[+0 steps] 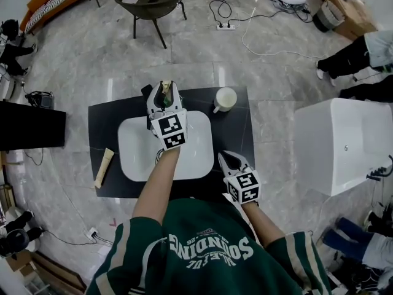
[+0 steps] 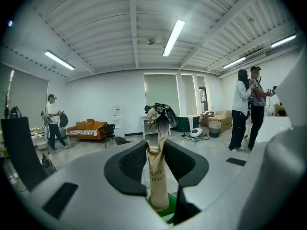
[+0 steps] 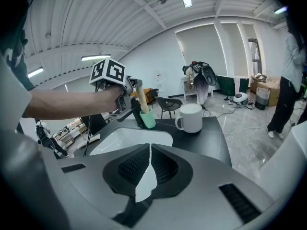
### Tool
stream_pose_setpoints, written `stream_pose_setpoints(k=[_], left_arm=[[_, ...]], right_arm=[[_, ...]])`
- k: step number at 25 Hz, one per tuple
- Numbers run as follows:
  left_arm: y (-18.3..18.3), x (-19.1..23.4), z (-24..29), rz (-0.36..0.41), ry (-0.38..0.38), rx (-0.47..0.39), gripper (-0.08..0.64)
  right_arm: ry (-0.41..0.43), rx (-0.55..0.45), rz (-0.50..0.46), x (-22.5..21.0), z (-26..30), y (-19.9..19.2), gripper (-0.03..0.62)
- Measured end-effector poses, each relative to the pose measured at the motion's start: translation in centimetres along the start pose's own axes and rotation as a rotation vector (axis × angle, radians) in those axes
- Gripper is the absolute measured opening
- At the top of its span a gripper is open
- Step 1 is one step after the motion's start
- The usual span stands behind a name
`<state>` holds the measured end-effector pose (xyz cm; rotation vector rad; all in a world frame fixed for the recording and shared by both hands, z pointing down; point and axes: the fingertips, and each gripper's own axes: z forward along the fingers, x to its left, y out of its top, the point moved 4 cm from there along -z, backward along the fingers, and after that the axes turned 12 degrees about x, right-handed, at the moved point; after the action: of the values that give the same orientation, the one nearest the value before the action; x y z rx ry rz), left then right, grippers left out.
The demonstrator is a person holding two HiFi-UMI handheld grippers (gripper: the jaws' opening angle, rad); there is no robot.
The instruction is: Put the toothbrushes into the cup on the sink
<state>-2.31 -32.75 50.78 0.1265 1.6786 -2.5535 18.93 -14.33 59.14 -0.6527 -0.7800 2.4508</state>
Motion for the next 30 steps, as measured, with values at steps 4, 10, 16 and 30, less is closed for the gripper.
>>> stream_pose_setpoints(k=[4, 10, 16, 30], left_arm=[[-0.7, -0.2, -1.0, -0.002, 0.004, 0.021, 0.11], [-1.6, -0.5, -2.0, -0.001, -0.003, 0.03, 0.11], [-1.6, -1.3, -3.2, 0.015, -0.025, 0.019, 0.11], [-2.7, -1.7, -7.6, 0.062, -0.192, 0.006, 0.01]], right_arm=[[-0.003, -0.001, -0.006, 0.2, -0.1, -0.3, 0.043], [0.002, -0.005, -0.014, 0.7, -0.2, -0.4, 0.043], [0.008, -0.008, -0.022, 1.0, -0.5, -0.5, 0.043], [0.047, -0.013, -0.088, 4.2, 0.2, -0.5, 0.043]])
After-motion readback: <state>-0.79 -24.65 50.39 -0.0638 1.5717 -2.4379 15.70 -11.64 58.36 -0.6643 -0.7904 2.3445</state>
